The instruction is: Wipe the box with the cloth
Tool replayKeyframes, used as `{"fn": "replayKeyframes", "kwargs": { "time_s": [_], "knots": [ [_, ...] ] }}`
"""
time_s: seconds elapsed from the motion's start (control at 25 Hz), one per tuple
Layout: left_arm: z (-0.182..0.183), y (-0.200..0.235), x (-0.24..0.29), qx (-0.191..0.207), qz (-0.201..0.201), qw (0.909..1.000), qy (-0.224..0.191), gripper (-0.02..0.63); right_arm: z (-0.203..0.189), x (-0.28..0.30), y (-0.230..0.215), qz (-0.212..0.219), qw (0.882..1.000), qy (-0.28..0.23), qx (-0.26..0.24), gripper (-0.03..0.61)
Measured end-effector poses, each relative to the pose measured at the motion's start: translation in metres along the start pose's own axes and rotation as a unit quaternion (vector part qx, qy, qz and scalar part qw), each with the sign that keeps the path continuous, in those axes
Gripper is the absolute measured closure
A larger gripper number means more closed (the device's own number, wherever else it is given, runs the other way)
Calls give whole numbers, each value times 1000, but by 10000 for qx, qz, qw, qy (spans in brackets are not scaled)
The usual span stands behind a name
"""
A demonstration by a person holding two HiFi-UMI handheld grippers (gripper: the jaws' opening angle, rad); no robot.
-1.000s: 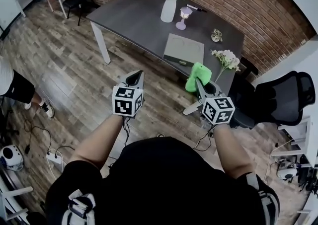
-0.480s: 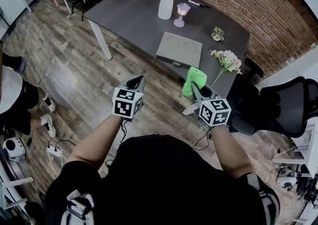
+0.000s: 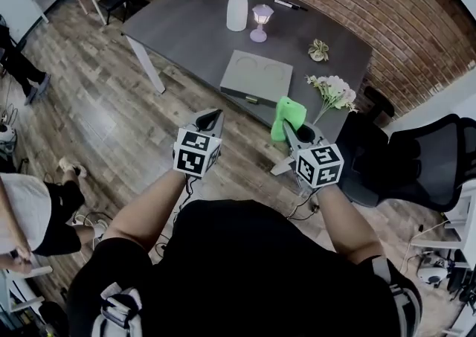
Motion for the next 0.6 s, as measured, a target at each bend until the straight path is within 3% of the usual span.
{"fn": "replayKeyframes", "kwargs": {
  "time_s": [0.6],
  "knots": [
    [17,-37,20,251,-117,9996,113,606,-14,-12,-38,-34,9992,-79,379,534]
  ]
}}
Point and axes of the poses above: the fingertips, and each gripper's own axes: x forward along the fingers, y to its left, z out of its top, the point moved 2 cm from there along -x, backward along the fingers, and after that the axes turned 13 degrees about y, right-handed, at the moved point
